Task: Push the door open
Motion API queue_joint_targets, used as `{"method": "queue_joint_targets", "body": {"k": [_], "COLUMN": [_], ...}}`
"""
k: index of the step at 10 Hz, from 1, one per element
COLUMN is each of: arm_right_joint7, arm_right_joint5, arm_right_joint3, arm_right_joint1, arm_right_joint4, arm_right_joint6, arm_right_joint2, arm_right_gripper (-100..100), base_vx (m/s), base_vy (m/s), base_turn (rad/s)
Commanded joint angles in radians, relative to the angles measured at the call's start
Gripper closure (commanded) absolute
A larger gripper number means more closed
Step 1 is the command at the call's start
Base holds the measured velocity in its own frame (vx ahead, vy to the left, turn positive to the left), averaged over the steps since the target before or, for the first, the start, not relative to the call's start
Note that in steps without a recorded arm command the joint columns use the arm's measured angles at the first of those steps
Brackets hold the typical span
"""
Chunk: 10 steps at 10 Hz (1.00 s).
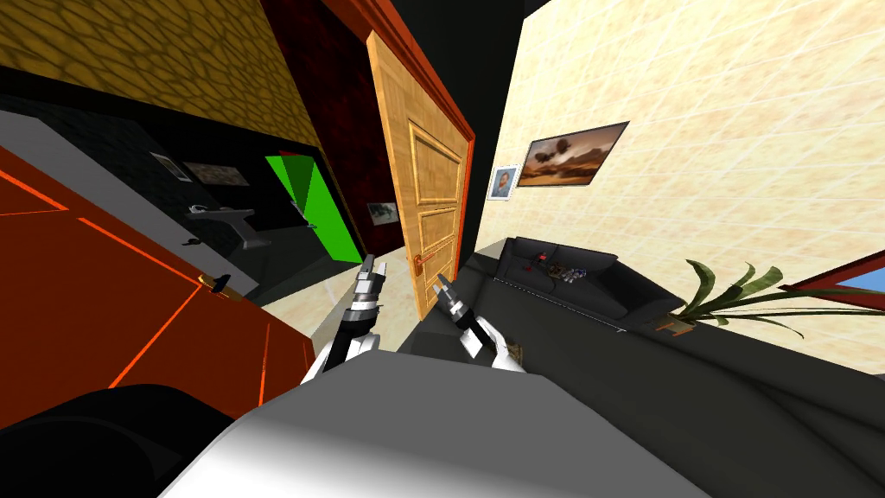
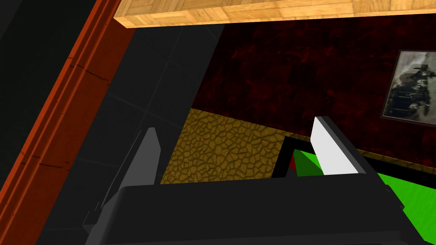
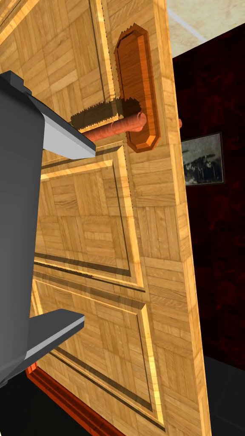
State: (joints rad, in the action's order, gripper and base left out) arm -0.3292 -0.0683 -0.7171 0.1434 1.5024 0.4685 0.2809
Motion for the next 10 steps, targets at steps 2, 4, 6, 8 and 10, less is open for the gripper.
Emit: {"method": "queue_joint_targets", "body": {"k": [2, 4, 6, 8, 10], "arm_right_joint7": [-0.017, -0.030, -0.042, -0.056, -0.069], "arm_right_joint5": [-0.005, -0.009, -0.013, -0.018, -0.022], "arm_right_joint3": [-0.048, -0.085, -0.121, -0.164, -0.203], "arm_right_joint1": [0.046, 0.076, 0.105, 0.140, 0.171], "arm_right_joint4": [-0.057, -0.093, -0.128, -0.169, -0.207], "arm_right_joint6": [0.004, 0.006, 0.008, 0.010, 0.012], "arm_right_joint2": [0.011, 0.023, 0.034, 0.048, 0.060], "arm_right_gripper": [-100, -100, -100, -100, -100], "base_vx": [0.125, 0.155, 0.170, 0.173, 0.177], "base_vy": [-0.012, -0.004, -0.001, -0.027, -0.009], "base_turn": [0.002, 0.001, 0.002, 0.002, 0.003]}}
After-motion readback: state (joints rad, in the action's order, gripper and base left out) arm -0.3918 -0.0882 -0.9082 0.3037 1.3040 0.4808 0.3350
